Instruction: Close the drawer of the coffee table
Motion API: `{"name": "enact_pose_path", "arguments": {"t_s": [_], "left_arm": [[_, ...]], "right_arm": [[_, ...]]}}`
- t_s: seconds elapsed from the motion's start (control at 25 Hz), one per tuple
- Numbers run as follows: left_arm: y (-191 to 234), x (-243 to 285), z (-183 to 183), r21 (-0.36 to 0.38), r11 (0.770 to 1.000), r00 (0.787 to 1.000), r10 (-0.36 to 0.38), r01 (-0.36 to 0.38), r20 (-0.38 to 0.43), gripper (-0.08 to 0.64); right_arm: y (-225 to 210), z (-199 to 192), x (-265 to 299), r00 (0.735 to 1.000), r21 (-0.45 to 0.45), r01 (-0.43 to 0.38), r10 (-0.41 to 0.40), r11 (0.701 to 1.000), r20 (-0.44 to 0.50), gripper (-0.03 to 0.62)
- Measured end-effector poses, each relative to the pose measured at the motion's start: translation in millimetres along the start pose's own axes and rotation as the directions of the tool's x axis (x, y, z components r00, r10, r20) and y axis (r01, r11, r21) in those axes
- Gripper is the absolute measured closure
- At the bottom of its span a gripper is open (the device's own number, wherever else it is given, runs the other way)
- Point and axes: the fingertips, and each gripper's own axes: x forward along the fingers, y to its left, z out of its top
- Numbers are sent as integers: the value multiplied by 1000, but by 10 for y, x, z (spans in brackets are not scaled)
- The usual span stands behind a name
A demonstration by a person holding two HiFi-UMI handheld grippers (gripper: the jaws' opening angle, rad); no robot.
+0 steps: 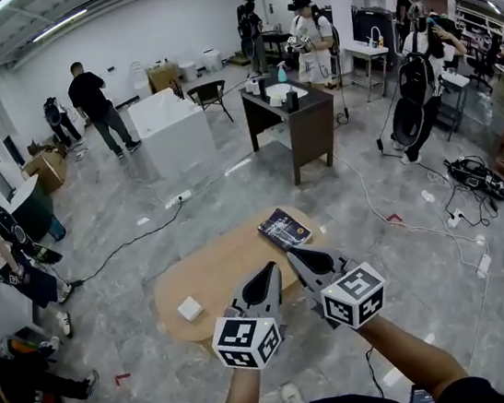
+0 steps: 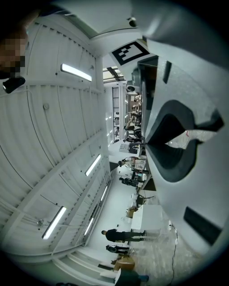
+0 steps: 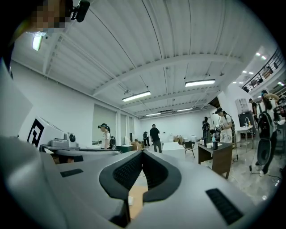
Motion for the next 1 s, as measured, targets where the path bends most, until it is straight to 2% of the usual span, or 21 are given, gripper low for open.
{"name": "enact_pose_path", "arguments": {"t_s": [0.52, 1.0], "left_arm": [[-480, -133, 17, 30, 999, 999, 30, -30, 10, 563], [-785, -369, -43, 36, 998, 999, 52, -52, 12, 561]], "right_arm": [[107, 90, -490, 997, 0, -61, 61, 998, 53, 581], [298, 50, -860, 996, -25, -78, 79, 997, 51, 581]]}}
